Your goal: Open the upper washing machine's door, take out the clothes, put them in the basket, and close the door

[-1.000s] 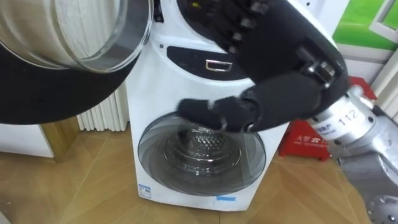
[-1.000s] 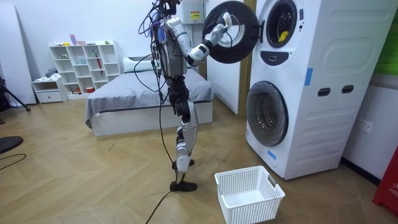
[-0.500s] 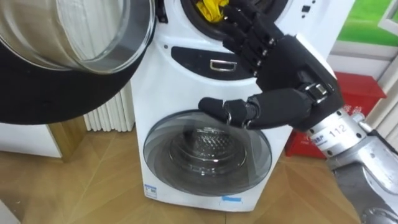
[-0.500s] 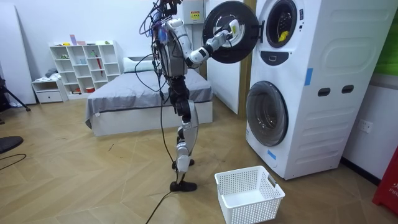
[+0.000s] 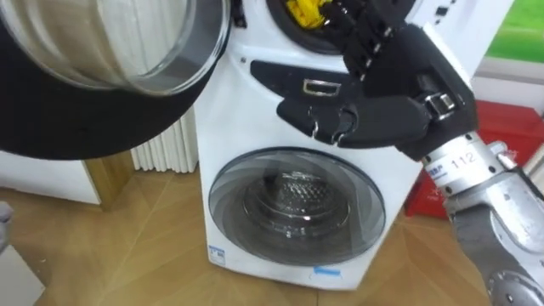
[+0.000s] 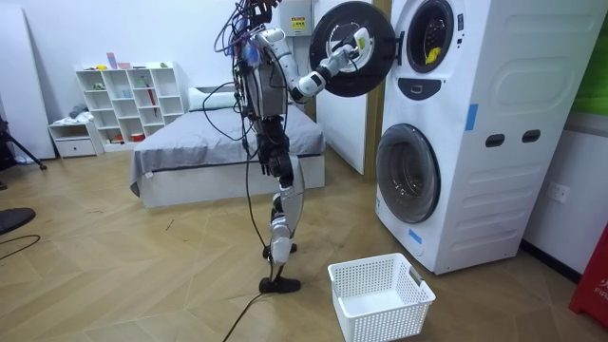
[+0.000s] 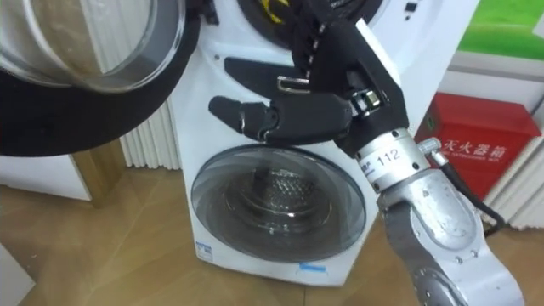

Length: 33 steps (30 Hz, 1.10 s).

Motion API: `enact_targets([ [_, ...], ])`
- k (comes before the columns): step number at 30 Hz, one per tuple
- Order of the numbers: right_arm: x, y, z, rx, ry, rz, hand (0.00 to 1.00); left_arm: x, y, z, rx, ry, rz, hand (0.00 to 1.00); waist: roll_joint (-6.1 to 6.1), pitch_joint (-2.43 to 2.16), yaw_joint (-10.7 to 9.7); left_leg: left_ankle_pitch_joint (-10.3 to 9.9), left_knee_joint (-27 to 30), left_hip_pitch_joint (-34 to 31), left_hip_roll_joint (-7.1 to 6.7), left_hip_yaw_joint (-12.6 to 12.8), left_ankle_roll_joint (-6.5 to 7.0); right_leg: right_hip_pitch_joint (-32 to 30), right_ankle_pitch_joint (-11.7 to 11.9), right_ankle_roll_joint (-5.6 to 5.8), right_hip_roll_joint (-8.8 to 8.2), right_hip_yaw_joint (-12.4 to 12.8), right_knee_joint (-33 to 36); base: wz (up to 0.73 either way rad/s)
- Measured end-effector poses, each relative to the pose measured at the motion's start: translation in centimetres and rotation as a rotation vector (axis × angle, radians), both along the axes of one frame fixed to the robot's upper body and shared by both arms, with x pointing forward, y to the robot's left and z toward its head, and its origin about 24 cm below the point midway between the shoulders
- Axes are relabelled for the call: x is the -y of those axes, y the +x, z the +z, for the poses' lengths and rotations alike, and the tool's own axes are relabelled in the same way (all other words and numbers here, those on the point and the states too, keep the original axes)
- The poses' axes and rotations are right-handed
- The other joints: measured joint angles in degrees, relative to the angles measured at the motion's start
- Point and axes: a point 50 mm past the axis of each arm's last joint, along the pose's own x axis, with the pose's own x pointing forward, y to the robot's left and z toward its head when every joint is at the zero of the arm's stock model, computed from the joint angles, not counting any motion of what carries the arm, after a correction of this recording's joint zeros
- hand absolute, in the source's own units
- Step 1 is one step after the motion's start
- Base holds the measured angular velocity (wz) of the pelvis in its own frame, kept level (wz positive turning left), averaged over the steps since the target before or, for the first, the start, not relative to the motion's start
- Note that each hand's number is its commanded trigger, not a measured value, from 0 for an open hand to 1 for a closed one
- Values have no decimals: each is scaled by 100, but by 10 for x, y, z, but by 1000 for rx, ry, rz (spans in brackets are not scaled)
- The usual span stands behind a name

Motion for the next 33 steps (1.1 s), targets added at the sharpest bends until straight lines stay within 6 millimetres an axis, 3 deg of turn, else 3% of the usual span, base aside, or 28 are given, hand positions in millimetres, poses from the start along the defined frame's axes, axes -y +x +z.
enact_targets([
  [2,2,3,-3,-10,-14,-36,0,-1,1,0,4,1,1,0,19,3,4,-198,389,-221,94,-52,-33,-80,-143,-69,76,35,204,3],
  [3,2,4,-5,-13,-15,-47,0,-1,1,0,4,3,1,0,71,33,-1,-296,586,-311,156,-82,-57,-105,-223,-118,133,52,298,0],
  [4,3,4,-5,-14,-14,-52,0,-2,-1,1,-4,5,0,0,53,19,-3,-321,642,-335,169,-112,-78,-127,-289,-139,151,64,370,6],
  [8,6,4,-3,10,14,-81,0,-2,-8,0,-20,4,1,0,-12,-33,3,-283,621,-320,145,-205,-127,-125,-377,-178,149,17,416,11],
  [11,7,4,-3,14,15,-106,0,-1,-12,0,-28,1,5,0,-24,-42,-11,-207,672,-430,139,-210,-160,-185,-412,-224,125,-15,446,21],
  [12,8,5,-3,11,20,-116,0,-2,-13,0,-31,4,6,0,-88,-18,-56,-90,1005,-657,133,-72,-181,-153,-432,-258,72,29,437,38],
  [13,10,8,-8,-9,21,-135,0,-2,-14,0,-33,5,6,0,-137,11,-8,-82,946,-862,1,-6,-174,-137,-458,-256,-6,114,441,35],
  [14,12,9,-9,-18,15,-148,0,-1,-13,0,-29,3,6,0,-172,-12,7,-41,663,-945,-95,-5,-161,-142,-480,-243,-39,137,437,0],
  [15,16,10,-10,-28,6,-165,0,-1,-16,0,-29,0,9,0,-132,-22,147,392,324,-1088,-172,-22,-9,-165,-545,-191,-65,209,482,-23],
  [16,16,10,-10,-29,5,-164,0,-1,-22,0,-40,1,13,0,-92,-41,185,634,279,-1095,-175,-24,58,-156,-571,-150,-53,246,489,-19],
  [17,15,9,-10,-28,5,-164,0,-5,-31,1,-64,10,19,0,-149,-63,129,604,260,-1025,-260,-22,188,-147,-614,-89,-114,215,473,0],
  [19,17,7,-5,-2,2,-176,0,-6,-32,2,-68,8,23,0,-183,-87,121,580,267,-1019,-364,-8,272,-125,-634,-38,-169,204,441,9],
  [23,19,6,-1,18,10,-200,0,-11,-4,5,30,18,24,0,-178,-84,75,448,291,-967,-486,3,344,47,-617,19,-331,92,306,9],
  [25,19,6,2,30,13,-216,0,-11,13,6,76,22,12,0,-114,-40,32,371,317,-945,-565,48,379,105,-642,62,-387,88,406,7],
  [27,18,6,11,73,15,-233,0,-12,31,8,130,21,18,0,-75,-24,-69,312,286,-958,-670,71,460,-176,-749,236,-574,89,1046,13],
  [30,20,5,16,112,30,-259,0,-12,42,10,171,16,17,0,-84,0,-141,183,255,-716,-777,281,626,-491,-741,289,-893,137,2129,2],
  [32,22,4,17,142,31,-270,0,-11,42,9,168,12,5,0,-56,18,-179,72,260,-522,-901,322,752,-610,-576,346,-1027,228,2678,0],
  [33,24,4,16,148,35,-277,0,-11,43,9,173,13,0,0,-2,20,-181,10,252,-374,-921,281,831,-713,-367,402,-1054,309,2969,-4],
])
